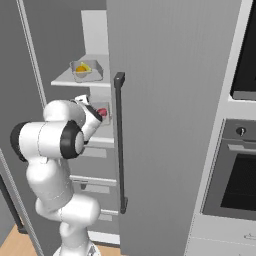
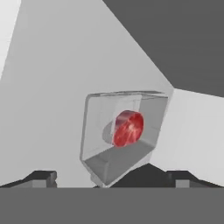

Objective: Take the meat container that has the steak and place it on the second highest rack of the freezer. Then take the vegetable container that has the lemon wedge and lemon and place it on the highest rack of the freezer.

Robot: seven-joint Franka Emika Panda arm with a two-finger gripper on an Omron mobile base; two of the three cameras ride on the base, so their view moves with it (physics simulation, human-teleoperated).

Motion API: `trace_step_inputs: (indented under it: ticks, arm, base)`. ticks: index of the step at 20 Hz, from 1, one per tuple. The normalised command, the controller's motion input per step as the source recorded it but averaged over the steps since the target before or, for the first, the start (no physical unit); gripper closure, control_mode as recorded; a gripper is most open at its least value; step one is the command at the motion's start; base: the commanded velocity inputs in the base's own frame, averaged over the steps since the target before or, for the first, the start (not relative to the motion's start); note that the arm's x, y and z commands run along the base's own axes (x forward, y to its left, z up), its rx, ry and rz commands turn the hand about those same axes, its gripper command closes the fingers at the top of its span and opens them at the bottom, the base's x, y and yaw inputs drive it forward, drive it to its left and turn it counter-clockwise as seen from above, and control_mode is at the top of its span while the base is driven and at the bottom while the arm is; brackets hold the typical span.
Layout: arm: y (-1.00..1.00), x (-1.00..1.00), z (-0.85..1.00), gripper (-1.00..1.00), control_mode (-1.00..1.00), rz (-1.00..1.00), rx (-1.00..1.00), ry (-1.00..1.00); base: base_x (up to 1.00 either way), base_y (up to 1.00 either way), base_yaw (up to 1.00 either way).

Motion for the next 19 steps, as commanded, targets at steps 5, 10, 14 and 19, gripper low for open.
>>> trace_step_inputs:
  ticks: [5, 10, 14, 19]
  arm:
    - [-0.01, -0.93, 0.59, -1.00, -1.00, 0.00, 0.00, 0.00]
    - [-0.10, -0.63, 1.00, -1.00, -1.00, 0.00, 0.00, 0.00]
    - [-0.01, -0.49, 1.00, -1.00, -1.00, 0.04, 0.00, 0.02]
    - [-0.02, -0.27, 1.00, -1.00, -1.00, 0.08, 0.01, 0.07]
  base:
    - [0.00, 0.00, 0.00]
    - [0.00, 0.00, 0.00]
    - [0.00, 0.00, 0.00]
    - [0.00, 0.00, 0.00]
